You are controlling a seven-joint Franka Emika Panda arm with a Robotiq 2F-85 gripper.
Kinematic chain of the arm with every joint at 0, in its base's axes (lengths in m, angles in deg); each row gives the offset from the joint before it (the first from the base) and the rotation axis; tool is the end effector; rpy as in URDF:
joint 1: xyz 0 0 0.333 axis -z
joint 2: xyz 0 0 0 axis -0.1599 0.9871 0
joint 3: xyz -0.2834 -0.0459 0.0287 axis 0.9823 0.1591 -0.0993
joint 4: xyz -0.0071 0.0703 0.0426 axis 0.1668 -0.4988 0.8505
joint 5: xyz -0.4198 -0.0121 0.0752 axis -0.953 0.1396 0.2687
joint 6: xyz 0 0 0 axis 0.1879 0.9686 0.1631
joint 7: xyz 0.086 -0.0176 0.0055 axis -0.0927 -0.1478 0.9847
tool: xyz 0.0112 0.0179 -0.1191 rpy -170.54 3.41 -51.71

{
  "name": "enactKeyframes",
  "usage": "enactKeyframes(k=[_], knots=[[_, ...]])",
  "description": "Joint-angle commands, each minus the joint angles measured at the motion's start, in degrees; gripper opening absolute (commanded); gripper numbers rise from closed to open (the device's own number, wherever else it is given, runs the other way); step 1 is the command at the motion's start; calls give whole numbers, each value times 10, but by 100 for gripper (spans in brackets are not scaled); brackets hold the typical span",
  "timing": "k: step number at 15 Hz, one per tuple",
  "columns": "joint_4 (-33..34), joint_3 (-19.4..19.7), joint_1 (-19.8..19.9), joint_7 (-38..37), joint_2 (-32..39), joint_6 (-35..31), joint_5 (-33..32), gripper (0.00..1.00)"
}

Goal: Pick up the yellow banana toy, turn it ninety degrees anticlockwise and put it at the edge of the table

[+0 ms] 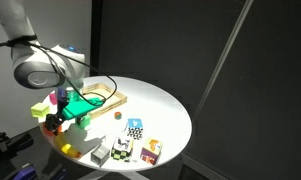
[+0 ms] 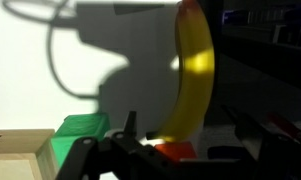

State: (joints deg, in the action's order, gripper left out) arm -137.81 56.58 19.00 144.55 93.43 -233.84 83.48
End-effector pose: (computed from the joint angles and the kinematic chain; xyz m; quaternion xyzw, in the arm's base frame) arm 0.3781 -0.0596 0.0898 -0.7376 -0.6739 -0.0069 0.0421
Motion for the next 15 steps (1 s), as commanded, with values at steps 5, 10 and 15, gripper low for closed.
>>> enactKeyframes(k=[5,10,15], knots=[[-7,-13,3,-68,-55,31,90,100],[-19,-5,-9,-189,-101,35,118,100],[-12,25,-34,-348,-138,53,104,100]])
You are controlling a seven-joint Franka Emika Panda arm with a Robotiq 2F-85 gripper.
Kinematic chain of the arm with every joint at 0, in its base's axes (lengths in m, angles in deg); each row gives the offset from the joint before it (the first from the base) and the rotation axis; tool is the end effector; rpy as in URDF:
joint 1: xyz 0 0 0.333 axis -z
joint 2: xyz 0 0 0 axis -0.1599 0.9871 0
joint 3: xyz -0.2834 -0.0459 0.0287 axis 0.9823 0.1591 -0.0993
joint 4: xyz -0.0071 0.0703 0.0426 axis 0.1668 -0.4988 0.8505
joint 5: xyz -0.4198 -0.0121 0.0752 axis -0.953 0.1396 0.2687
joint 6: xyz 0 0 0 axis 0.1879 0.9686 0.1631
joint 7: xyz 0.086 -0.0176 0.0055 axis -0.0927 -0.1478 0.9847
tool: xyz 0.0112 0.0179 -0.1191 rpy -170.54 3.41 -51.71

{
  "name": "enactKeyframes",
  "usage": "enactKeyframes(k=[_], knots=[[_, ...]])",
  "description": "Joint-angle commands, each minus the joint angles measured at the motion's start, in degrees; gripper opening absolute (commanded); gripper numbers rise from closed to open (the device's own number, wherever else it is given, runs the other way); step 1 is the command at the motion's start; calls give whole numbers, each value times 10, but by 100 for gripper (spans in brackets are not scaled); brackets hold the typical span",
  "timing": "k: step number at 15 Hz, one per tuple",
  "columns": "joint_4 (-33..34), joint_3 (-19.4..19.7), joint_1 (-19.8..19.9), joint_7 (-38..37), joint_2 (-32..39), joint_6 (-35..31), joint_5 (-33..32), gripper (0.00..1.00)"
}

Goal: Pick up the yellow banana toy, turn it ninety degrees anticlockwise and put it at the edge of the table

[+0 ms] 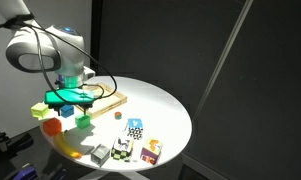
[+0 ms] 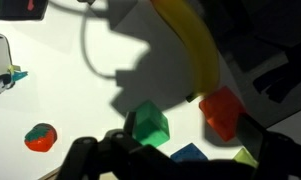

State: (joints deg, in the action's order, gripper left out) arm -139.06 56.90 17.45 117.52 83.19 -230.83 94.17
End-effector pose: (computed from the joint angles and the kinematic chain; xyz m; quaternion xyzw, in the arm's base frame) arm 0.3973 -0.0608 0.1485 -0.9061 -0.4169 -0.0617 0.0379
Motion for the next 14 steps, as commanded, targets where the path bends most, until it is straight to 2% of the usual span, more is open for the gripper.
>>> enactKeyframes(k=[1,9,14], knots=[[1,28,-24,-105,-48,31,-1,100],[-4,71,-59,-251,-144,85,-22,100],[-2,68,-57,-349,-193,141,-104,100]])
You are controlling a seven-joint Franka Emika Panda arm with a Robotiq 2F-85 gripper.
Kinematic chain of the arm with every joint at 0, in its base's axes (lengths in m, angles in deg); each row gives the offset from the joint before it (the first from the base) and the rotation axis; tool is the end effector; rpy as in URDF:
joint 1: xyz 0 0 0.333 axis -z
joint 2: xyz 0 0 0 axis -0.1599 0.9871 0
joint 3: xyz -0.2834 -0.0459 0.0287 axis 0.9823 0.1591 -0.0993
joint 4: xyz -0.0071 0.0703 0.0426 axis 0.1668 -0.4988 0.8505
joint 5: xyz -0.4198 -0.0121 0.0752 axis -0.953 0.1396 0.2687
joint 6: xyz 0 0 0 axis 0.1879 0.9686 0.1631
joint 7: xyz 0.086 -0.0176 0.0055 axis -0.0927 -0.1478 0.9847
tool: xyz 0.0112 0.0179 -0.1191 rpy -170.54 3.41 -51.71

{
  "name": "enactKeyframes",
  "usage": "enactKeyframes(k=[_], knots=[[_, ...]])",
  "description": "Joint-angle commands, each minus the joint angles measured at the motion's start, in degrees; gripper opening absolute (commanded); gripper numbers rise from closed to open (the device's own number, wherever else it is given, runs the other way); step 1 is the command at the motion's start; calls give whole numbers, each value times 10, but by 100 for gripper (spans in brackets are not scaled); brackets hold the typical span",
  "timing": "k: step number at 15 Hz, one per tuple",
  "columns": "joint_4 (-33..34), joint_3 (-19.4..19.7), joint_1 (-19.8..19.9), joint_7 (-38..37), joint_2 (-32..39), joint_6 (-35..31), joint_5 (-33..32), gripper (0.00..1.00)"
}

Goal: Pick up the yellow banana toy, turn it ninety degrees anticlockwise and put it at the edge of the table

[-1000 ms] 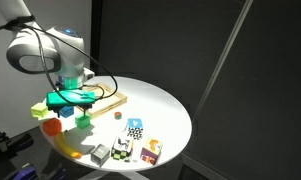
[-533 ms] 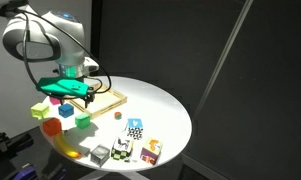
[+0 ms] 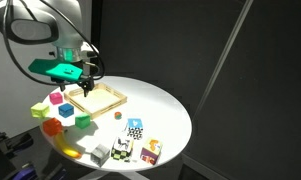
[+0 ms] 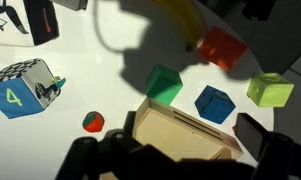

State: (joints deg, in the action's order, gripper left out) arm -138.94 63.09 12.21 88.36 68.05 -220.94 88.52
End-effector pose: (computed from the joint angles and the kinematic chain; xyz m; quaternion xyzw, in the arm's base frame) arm 0.4179 -0.0556 0.2424 -0.9676 -0.2262 -0.1002 0.0506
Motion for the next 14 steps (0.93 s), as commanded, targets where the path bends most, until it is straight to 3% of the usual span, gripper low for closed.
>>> enactKeyframes(k=[1,8,14], knots=[[-4,6,-5,-75,-53,55,-63,100],[-2,11,-27,-129,-118,151,-109,100],[0,22,-44,-122,-118,148,-108,100]])
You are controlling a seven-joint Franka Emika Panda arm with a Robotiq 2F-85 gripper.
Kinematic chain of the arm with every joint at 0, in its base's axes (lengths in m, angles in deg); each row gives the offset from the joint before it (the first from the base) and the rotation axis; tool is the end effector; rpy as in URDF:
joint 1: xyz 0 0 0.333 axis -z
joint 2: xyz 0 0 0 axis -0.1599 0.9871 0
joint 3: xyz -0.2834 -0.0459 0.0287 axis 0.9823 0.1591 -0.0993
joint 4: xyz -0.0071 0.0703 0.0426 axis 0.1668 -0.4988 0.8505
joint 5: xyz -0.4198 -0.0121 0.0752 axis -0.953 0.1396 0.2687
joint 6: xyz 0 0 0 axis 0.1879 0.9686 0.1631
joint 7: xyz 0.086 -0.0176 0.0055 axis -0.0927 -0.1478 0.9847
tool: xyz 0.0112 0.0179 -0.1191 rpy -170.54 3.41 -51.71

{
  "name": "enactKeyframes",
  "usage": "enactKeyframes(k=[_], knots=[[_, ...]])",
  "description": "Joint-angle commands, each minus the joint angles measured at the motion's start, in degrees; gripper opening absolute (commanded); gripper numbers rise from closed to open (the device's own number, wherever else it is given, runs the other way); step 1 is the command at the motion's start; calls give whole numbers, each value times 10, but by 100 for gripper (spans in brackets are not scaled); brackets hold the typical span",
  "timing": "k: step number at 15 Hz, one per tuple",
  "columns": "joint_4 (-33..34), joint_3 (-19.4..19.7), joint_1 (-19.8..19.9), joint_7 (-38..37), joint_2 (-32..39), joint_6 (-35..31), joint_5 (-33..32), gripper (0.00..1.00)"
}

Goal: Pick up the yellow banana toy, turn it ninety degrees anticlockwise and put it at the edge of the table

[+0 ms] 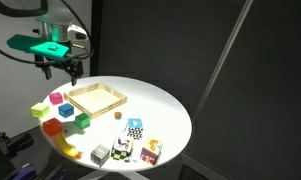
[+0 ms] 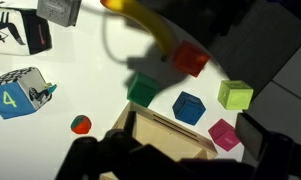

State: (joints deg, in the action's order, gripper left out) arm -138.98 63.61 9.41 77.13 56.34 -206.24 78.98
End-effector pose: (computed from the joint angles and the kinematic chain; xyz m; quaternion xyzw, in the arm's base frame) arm 0.4050 -0.0280 0.3016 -0.9698 -0.2314 -0.0604 0.0476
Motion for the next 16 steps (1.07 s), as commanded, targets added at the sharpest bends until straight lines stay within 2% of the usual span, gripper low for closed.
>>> enactKeyframes(k=[1,8,16], knots=[[0,18,-16,-9,-2,1,-12,100],[0,13,-16,-25,-11,9,-17,100],[0,-5,-8,-140,-40,48,-34,100]])
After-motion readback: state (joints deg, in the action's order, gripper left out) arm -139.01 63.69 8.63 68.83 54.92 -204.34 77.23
